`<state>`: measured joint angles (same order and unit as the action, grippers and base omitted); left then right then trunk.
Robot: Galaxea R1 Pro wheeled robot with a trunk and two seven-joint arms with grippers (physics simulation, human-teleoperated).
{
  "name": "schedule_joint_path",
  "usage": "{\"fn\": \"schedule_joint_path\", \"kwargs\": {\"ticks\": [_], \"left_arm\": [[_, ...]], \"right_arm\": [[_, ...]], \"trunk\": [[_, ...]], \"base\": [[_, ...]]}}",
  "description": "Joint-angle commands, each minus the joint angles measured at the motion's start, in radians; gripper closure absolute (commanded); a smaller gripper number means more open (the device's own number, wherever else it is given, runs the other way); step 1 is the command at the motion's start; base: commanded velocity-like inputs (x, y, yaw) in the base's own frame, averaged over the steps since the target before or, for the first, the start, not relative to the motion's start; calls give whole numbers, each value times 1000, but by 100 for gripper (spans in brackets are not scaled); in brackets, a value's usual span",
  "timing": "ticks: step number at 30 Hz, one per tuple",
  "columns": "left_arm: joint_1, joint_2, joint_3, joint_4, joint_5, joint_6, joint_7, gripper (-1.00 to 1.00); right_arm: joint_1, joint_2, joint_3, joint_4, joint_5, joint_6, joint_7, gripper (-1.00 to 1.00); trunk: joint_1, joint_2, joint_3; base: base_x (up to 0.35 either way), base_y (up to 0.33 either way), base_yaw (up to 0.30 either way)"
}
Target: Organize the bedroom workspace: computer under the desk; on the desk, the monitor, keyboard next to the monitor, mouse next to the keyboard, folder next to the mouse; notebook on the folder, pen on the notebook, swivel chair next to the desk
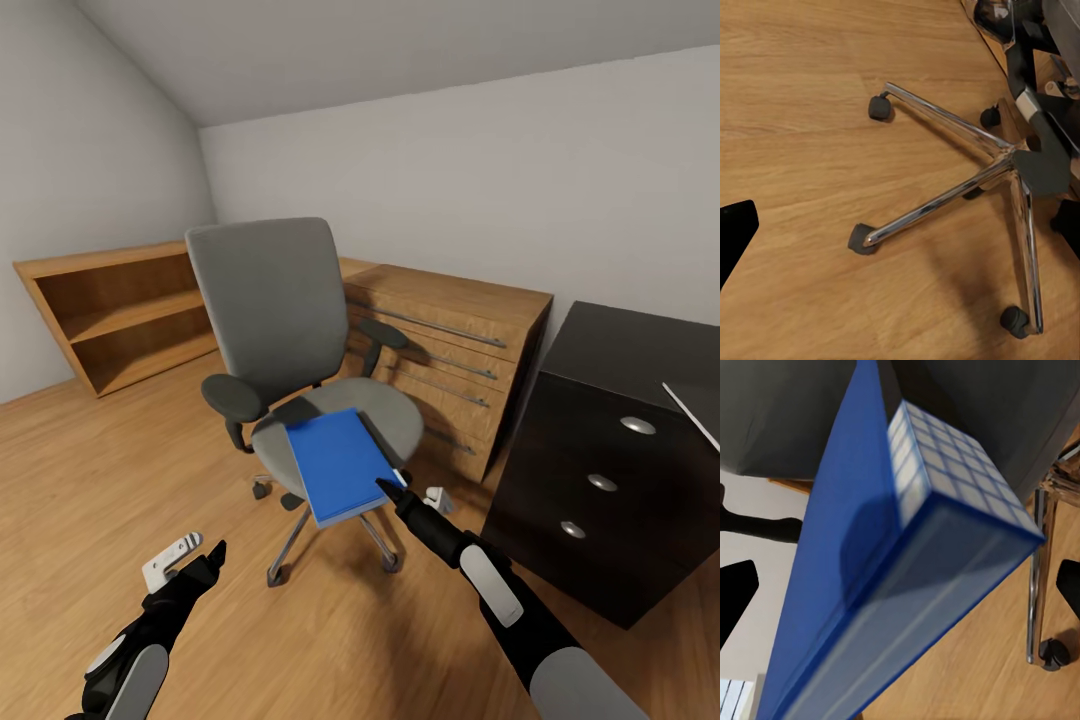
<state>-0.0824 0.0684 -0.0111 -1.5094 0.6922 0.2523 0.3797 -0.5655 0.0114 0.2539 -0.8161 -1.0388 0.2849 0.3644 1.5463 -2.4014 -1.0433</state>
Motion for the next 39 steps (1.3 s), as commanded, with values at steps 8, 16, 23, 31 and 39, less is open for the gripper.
{"fn": "schedule_joint_path", "kwargs": {"ticks": [8,16,23,31,39], "left_arm": [[0,1,-1,-2,8,3,7,-100],[0,1,-1,-2,9,2,7,-100],[0,1,-1,-1,9,3,7,-100],[0,1,-1,1,10,3,8,-100],[0,1,-1,1,10,3,8,-100]], "right_arm": [[0,0,0,0,-9,5,1,-100],[0,0,0,0,-9,5,1,-100],[0,0,0,0,-9,5,1,-100],[0,0,0,0,-9,5,0,-100],[0,0,-1,0,-8,4,-2,100]], "trunk": [[0,0,-1],[0,0,-1],[0,0,-1],[0,0,-1],[0,0,-1]], "base": [[9,5,0],[0,0,0],[57,81,0],[55,63,0],[6,7,0]]}}
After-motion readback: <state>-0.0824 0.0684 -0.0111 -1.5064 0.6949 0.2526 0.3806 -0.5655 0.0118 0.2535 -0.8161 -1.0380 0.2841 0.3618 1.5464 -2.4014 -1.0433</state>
